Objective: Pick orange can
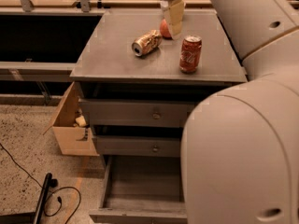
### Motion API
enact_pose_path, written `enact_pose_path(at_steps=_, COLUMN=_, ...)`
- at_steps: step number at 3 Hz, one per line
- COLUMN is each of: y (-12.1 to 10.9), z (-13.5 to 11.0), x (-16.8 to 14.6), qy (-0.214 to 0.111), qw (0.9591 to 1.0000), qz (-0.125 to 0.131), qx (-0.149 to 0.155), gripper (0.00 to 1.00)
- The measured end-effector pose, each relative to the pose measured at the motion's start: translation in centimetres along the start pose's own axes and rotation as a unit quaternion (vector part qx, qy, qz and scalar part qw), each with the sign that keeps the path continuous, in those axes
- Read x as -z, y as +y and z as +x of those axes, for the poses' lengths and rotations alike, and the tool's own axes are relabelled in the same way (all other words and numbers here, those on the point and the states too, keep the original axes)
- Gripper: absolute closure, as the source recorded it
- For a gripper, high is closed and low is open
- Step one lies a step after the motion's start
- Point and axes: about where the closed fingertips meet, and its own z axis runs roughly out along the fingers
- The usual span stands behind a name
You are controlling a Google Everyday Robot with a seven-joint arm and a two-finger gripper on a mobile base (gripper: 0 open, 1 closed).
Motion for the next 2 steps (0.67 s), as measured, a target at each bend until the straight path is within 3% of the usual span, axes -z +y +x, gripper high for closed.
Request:
enact_pose_path(at_steps=1, y=-1.0, z=0.4, x=-0.3, qy=0.001, qw=0.9999, qz=0.012, qx=-0.003, gripper=0.00)
enact_pose_path(at_steps=2, y=-1.7, z=-0.3, x=-2.7, qy=-0.006, qw=0.9994, qz=-0.008, qx=0.033, gripper=0.00)
